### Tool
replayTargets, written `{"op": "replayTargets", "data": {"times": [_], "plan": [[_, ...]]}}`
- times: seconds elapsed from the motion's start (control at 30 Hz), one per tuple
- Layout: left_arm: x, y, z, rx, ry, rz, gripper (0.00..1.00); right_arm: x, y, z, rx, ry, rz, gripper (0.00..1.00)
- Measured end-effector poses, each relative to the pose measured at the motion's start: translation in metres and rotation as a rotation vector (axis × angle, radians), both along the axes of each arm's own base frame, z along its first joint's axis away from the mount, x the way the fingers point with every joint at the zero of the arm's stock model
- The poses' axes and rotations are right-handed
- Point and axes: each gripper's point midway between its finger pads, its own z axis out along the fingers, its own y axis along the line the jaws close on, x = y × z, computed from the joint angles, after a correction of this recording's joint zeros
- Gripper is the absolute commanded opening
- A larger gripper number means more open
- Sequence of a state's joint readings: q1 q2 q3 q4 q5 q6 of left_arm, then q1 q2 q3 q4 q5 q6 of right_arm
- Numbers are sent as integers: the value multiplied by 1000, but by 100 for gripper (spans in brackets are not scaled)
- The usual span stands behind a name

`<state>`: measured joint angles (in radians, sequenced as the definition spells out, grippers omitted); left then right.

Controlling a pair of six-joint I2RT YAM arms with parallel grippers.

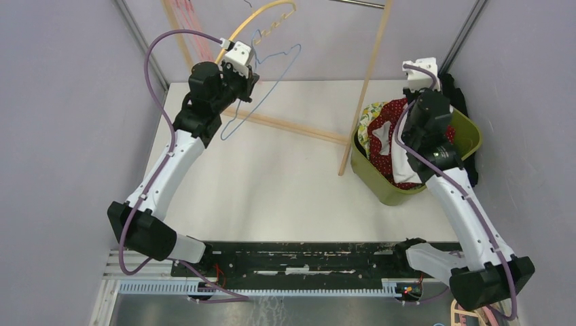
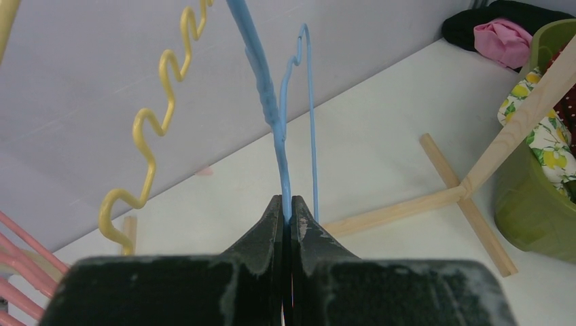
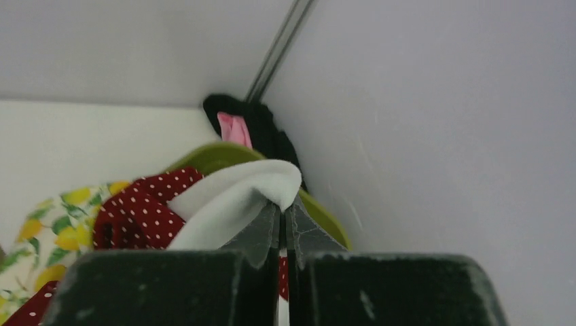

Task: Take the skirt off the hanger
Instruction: Place the skirt in the bin.

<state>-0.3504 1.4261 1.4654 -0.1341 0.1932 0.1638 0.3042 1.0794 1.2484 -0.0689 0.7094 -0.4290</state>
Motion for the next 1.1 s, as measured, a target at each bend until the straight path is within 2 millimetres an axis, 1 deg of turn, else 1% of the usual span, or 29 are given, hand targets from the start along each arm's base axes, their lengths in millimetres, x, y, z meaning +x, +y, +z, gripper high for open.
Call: {"op": "replayTargets", "data": {"times": [0.07,0.13,0.17,0.27,0.37,0.4,0.47,0.5,0.57,0.6,0.63,0.67,0.7,0.77,0.9,1.0,1.1], "plan": [[-1,0,1,0,-2,0,3,8,-15,-47,10,88,-53,1],[-3,1,2,0,-2,0,3,10,-33,-82,39,142,-111,1],[-4,1,3,0,-1,0,3,9,-41,-96,58,160,-137,1],[-6,2,4,1,-2,-1,3,8,-61,-126,130,176,-206,1],[-7,2,6,4,1,-1,3,11,-71,-151,188,192,-250,1],[-7,2,7,7,-2,-1,3,15,-71,-161,209,199,-256,4],[-7,2,11,10,-11,-3,3,23,-67,-184,252,230,-249,31],[-8,1,13,12,-15,-5,3,29,-63,-197,277,254,-237,35],[-8,1,18,21,-25,-6,3,38,-56,-221,325,301,-217,38],[-9,1,21,23,-31,-7,3,41,-52,-231,344,332,-212,42],[-9,0,25,26,-41,-7,3,45,-50,-238,363,354,-214,48],[-8,0,29,29,-49,-9,3,50,-48,-241,383,366,-216,53],[-9,-1,34,32,-60,-10,3,55,-46,-240,404,364,-218,56],[-10,-4,43,40,-81,-12,3,62,-45,-233,436,343,-222,61],[-11,-9,56,54,-114,-11,3,75,-41,-200,490,246,-202,65],[-5,-13,62,53,-123,-5,3,83,-38,-182,517,189,-173,71],[3,-16,63,53,-125,1,3,90,-34,-164,537,142,-144,72]]}}
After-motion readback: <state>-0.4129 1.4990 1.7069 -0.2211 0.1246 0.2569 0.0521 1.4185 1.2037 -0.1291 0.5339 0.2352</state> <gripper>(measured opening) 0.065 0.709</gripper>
